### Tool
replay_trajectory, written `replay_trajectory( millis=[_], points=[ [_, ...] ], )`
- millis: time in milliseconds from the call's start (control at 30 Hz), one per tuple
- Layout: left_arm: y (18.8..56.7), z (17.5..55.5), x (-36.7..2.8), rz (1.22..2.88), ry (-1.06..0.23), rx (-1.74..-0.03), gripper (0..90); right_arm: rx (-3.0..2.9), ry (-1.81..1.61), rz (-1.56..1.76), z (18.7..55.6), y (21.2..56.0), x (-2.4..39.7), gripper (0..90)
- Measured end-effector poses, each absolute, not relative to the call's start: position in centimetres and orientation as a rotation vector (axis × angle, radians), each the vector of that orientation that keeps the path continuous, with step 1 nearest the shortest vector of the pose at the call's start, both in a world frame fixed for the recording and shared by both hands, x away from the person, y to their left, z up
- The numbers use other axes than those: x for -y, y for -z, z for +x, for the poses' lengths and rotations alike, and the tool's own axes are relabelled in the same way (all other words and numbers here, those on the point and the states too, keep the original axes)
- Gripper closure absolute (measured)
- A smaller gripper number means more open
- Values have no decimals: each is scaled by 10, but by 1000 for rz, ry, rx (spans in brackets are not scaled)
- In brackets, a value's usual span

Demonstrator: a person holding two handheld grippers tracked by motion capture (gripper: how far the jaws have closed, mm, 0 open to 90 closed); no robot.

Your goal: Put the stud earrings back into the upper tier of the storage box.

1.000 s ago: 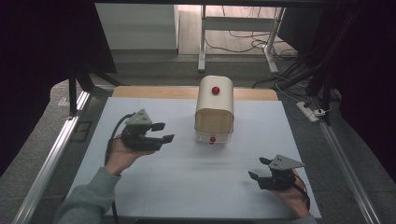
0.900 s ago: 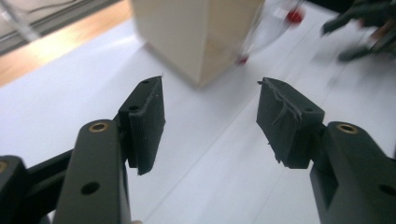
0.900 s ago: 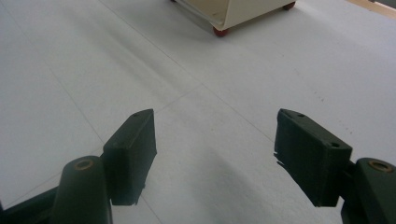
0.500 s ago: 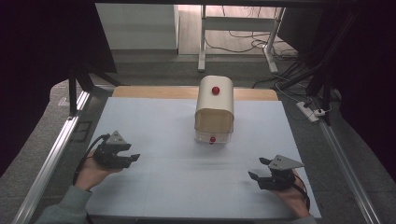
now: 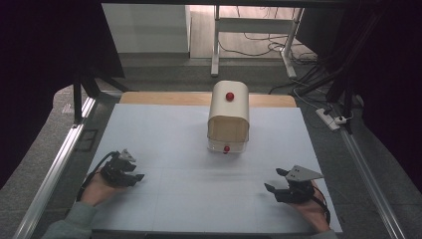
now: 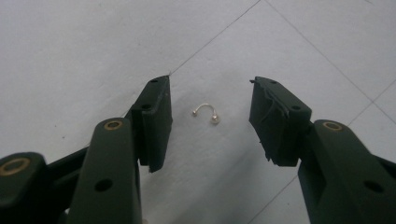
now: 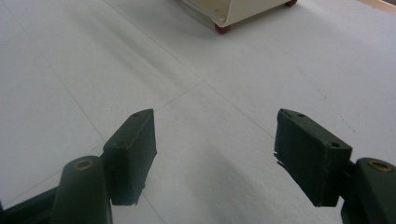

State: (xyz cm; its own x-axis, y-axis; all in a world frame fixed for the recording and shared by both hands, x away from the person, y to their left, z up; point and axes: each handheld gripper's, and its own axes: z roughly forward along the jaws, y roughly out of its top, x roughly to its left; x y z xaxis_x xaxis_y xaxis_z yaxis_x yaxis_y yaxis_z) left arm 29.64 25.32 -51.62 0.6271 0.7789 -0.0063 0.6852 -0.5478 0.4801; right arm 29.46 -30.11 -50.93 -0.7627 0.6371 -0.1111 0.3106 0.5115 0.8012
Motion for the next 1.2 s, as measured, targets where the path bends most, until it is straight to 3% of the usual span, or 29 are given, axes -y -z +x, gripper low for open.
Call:
replay_trajectory(
  millis=[167, 767, 1200],
  points=[
    [518, 296, -255, 2412, -271, -1161, 525, -2365, -1133, 778, 295, 509, 301, 294],
    [523, 304, -252, 2440, -196, -1170, 841, -2367, -1127, 780, 295, 510, 300, 295],
    [518, 305, -261, 2354, -171, -1170, 863, -2366, -1129, 782, 295, 510, 301, 295]
  ],
)
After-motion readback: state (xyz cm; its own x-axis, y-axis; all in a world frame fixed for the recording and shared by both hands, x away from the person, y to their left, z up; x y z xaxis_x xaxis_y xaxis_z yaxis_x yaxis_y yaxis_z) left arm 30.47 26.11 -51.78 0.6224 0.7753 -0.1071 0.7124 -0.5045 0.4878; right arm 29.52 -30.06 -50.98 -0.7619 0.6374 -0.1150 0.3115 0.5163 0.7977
